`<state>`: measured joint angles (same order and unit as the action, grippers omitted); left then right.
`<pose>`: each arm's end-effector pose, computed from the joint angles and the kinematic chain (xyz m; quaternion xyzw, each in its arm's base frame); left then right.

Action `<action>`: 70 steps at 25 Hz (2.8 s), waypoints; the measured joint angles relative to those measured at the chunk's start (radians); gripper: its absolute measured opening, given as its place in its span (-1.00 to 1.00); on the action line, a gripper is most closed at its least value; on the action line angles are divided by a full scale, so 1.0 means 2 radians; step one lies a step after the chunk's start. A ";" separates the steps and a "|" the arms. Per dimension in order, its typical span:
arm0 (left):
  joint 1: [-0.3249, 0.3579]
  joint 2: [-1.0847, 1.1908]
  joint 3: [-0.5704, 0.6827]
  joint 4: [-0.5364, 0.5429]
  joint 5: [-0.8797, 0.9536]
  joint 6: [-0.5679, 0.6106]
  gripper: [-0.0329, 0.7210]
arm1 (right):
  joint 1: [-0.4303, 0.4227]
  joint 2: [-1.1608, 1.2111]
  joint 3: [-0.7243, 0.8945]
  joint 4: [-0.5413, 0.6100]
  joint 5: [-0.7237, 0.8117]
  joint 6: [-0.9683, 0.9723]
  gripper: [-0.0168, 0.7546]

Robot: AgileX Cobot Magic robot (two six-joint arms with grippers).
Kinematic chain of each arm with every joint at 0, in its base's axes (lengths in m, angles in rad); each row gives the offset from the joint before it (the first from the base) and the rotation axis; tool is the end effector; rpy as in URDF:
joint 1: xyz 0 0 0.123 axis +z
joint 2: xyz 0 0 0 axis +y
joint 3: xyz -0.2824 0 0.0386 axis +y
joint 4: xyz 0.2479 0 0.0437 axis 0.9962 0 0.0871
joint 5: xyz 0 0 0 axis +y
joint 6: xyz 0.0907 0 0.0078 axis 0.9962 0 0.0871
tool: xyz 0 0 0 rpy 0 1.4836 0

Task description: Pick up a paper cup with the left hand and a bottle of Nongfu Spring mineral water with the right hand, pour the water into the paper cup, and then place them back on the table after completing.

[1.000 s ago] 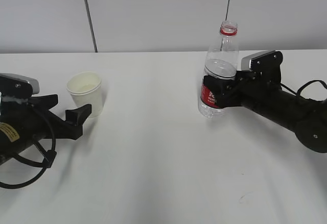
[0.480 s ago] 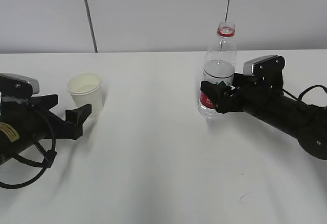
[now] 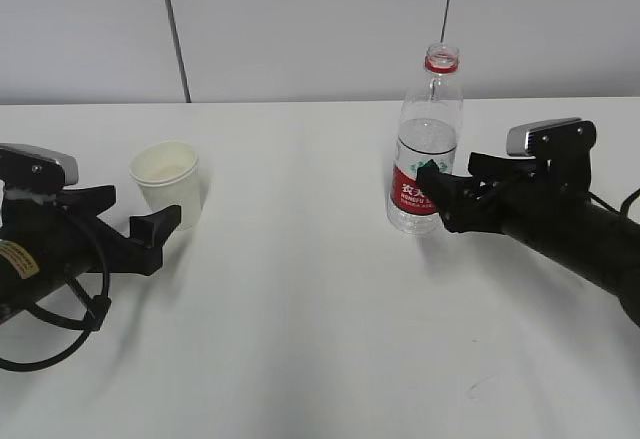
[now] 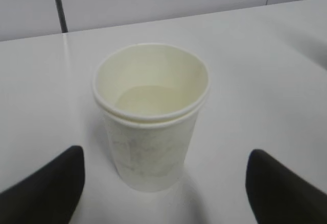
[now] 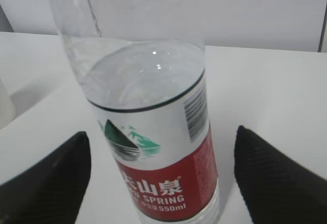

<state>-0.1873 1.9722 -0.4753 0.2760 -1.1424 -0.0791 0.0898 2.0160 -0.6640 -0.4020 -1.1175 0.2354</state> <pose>0.2831 -0.0766 0.0992 0.1637 0.7798 -0.1440 0.5869 0.3325 0.0621 0.1133 -0.1290 0.7534 0.1814 0.6188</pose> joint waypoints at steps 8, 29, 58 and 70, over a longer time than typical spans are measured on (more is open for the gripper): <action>0.000 -0.016 0.014 0.010 0.000 0.000 0.64 | 0.000 -0.074 0.051 0.007 0.010 0.000 0.69; 0.000 -0.165 0.012 -0.047 0.142 0.000 0.64 | 0.000 -0.254 0.015 0.014 0.252 0.014 0.57; 0.000 -0.250 -0.356 -0.120 1.027 0.000 0.53 | 0.000 -0.295 -0.278 0.232 1.042 -0.058 0.30; 0.000 -0.250 -0.359 -0.138 1.182 0.000 0.50 | 0.000 -0.296 -0.317 0.245 1.173 -0.088 0.30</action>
<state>-0.1873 1.4727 -1.1932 0.0000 1.2222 -0.0783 0.0898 1.4237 -1.2978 0.0879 1.2286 0.0596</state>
